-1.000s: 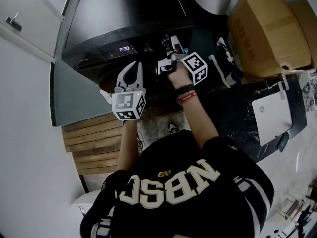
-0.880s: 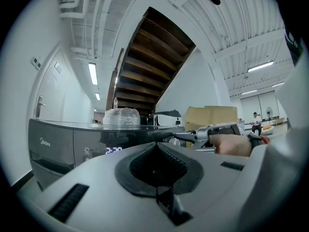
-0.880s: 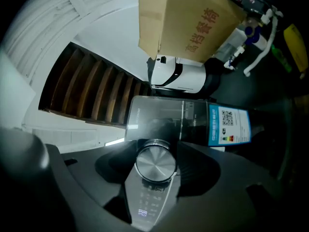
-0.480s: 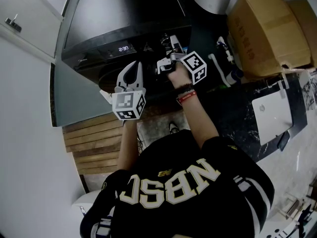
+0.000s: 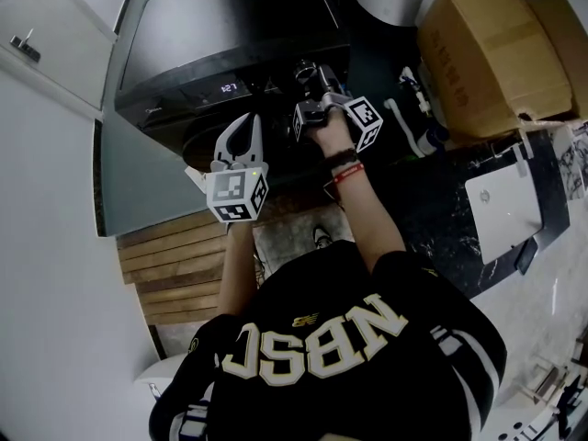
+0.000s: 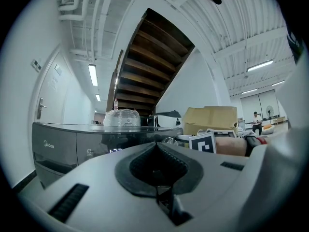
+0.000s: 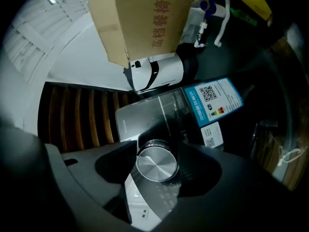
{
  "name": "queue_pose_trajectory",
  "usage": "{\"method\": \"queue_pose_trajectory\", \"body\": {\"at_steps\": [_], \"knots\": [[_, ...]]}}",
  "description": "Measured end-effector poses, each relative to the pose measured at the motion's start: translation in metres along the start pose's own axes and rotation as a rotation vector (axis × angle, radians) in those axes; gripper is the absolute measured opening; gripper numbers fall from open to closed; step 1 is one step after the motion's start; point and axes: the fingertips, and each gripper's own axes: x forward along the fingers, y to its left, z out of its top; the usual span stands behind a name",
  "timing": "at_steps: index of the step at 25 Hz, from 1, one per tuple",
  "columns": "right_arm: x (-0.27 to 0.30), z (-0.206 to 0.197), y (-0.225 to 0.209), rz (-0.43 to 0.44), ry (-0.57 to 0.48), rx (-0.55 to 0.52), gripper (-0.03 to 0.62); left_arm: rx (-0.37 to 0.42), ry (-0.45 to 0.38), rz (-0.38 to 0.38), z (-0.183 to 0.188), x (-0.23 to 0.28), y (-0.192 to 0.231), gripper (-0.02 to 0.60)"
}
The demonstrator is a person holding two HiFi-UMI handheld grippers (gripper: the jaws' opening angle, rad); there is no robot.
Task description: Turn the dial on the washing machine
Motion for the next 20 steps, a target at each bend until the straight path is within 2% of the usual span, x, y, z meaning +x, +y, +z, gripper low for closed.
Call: {"method": "queue_pose_trajectory", "body": {"at_steps": [3,5,8,11,15,20], "knots": [[-0.011,0.002,0.002,-0.002,0.031,-0.002,0.247,0.000,-0.003,0.006,0.002,-0.005,0.001,0.015],[-0.022,0.002,0.006,0.004,0.051,-0.058,0.239,0.000,-0.010,0.016,0.005,-0.010,0.003,0.015],[-0.041,-0.006,0.023,0.043,0.102,-0.247,0.209,-0.001,-0.012,0.033,0.008,-0.017,0.008,0.015],[-0.061,-0.023,0.040,0.096,0.178,-0.433,0.107,-0.001,-0.010,0.046,0.009,-0.025,0.013,0.015],[-0.086,-0.037,0.056,0.144,0.202,-0.664,0.087,-0.001,-0.011,0.062,0.012,-0.039,0.019,0.015],[-0.117,-0.055,0.064,0.151,0.209,-0.975,0.074,-0.004,-0.017,0.062,0.012,-0.059,0.021,0.015]]}}
